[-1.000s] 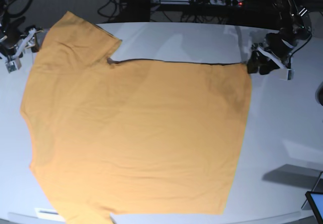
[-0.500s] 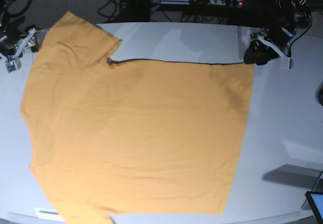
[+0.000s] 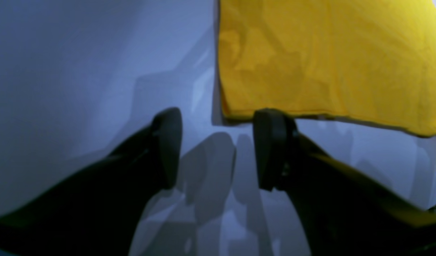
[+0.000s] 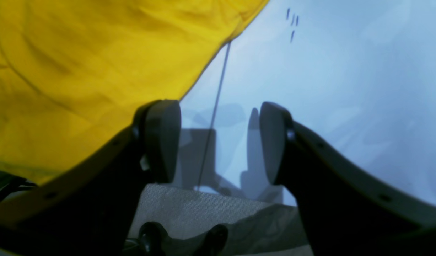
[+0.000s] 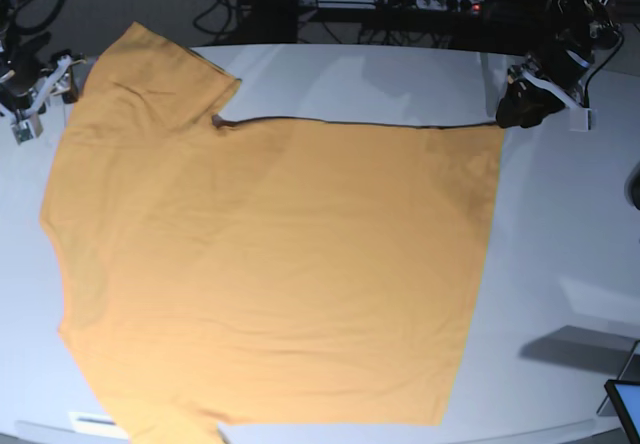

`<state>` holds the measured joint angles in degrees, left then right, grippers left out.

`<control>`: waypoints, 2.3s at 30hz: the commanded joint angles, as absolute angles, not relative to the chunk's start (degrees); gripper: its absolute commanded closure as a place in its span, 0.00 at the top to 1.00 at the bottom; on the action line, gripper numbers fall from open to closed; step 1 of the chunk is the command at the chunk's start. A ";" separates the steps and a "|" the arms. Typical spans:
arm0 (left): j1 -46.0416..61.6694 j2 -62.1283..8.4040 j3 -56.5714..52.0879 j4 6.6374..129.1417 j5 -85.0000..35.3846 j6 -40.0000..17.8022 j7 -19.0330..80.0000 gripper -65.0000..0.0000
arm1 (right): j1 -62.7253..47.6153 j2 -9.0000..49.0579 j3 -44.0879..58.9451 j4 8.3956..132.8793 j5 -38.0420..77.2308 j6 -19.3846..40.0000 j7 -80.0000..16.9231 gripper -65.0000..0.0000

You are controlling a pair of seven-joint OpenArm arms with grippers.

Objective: Fold the T-shirt properly
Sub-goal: 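Grasp the shoulder edge with the left gripper and the sleeve with the right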

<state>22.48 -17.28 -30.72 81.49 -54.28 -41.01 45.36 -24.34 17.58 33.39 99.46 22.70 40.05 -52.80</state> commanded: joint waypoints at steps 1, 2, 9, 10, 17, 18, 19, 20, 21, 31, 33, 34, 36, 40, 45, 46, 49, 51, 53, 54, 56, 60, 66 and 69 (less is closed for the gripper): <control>22.37 -16.84 -30.46 81.10 -50.77 -40.00 49.01 0.49 | -24.40 18.51 33.89 100.26 23.25 40.00 -52.09 0.53; 21.76 -16.57 -30.46 80.92 -50.77 -40.00 49.19 0.49 | -24.40 18.51 33.89 100.26 23.25 40.00 -52.09 0.53; 18.68 -16.22 -28.97 77.32 -51.74 -40.00 50.24 0.49 | -24.40 18.42 33.89 100.26 23.25 40.00 -52.18 0.53; 18.42 -16.40 -28.35 76.79 -51.91 -40.00 51.21 0.49 | -24.40 18.42 33.89 100.26 23.25 40.00 -52.18 0.53; 17.36 -15.34 -27.82 76.62 -52.09 -40.00 51.91 0.49 | -24.40 18.42 33.89 100.26 23.25 40.00 -52.18 0.53; 17.19 -15.08 -27.82 76.53 -52.09 -40.00 52.00 0.49 | -24.40 18.42 33.89 100.26 23.25 40.00 -52.18 0.53; 17.10 -15.08 -27.74 76.53 -52.09 -40.00 52.00 0.49 | -24.40 18.42 33.89 100.26 23.25 40.00 -52.18 0.53; 16.92 -14.99 -27.30 76.53 -52.18 -40.00 52.00 0.49 | -24.40 18.42 33.89 100.26 23.25 40.00 -52.18 0.53; 16.84 -14.99 -26.42 76.53 -52.18 -40.00 52.00 0.49 | -24.40 18.42 33.89 100.26 23.25 40.00 -52.18 0.53; 16.75 -13.05 -21.85 76.44 -52.18 -40.00 52.00 0.49 | -24.40 16.92 33.89 100.26 23.25 40.00 -52.09 0.53; 16.75 -13.14 -21.85 76.44 -52.18 -40.00 52.00 0.46 | -24.40 16.92 33.89 100.26 23.25 40.00 -52.09 0.53; 16.75 -13.23 -21.93 76.44 -52.09 -40.00 52.00 0.41 | -24.40 16.92 33.89 100.26 23.25 40.00 -52.09 0.53; 16.75 -13.32 -21.93 76.44 -52.09 -40.00 52.00 0.24 | -24.40 16.92 33.89 100.26 23.25 40.00 -52.09 0.53; 17.01 -13.32 -21.93 76.44 -51.82 -40.00 52.00 0.00 | -24.40 16.92 33.89 100.26 23.25 40.00 -52.09 0.53; 17.45 -13.41 -22.02 76.44 -51.74 -40.00 51.74 0.00 | -24.40 16.92 33.89 100.26 23.25 40.00 -52.09 0.53; 17.45 -13.41 -22.02 76.44 -51.74 -40.00 51.74 0.00 | -24.40 16.92 33.89 100.26 23.25 40.00 -52.09 0.53; 17.45 -13.23 -22.11 76.44 -51.91 -40.00 51.74 0.00 | -24.40 16.92 33.98 100.18 23.34 40.00 -52.18 0.53; 17.63 -13.14 -22.11 76.44 -51.91 -40.00 51.74 0.00 | -24.40 16.92 33.98 100.09 23.52 40.00 -52.53 0.53; 18.07 -13.23 -22.11 76.44 -51.91 -40.00 51.74 0.00 | -24.40 16.92 33.98 100.09 23.60 40.00 -53.32 0.53; 18.07 -13.32 -22.11 76.44 -51.91 -40.00 51.74 0.00 | -24.40 16.92 33.98 100.09 23.69 40.00 -54.20 0.53; 18.15 -13.41 -22.11 76.44 -51.91 -40.00 51.74 0.00 | -24.22 17.01 34.24 100.00 25.80 40.00 -57.10 0.53; 18.15 -13.41 -22.11 76.44 -51.91 -40.00 51.74 0.00 | -22.37 17.36 35.65 99.38 33.01 40.00 -62.37 0.54; 18.15 -13.41 -22.11 76.44 -51.91 -40.00 51.74 0.00 | -20.44 17.36 37.58 99.03 33.63 40.00 -65.45 0.54; 18.15 -13.41 -22.11 76.44 -51.82 -40.00 51.74 0.00 | -20.44 17.36 37.58 99.03 33.63 40.00 -65.63 0.54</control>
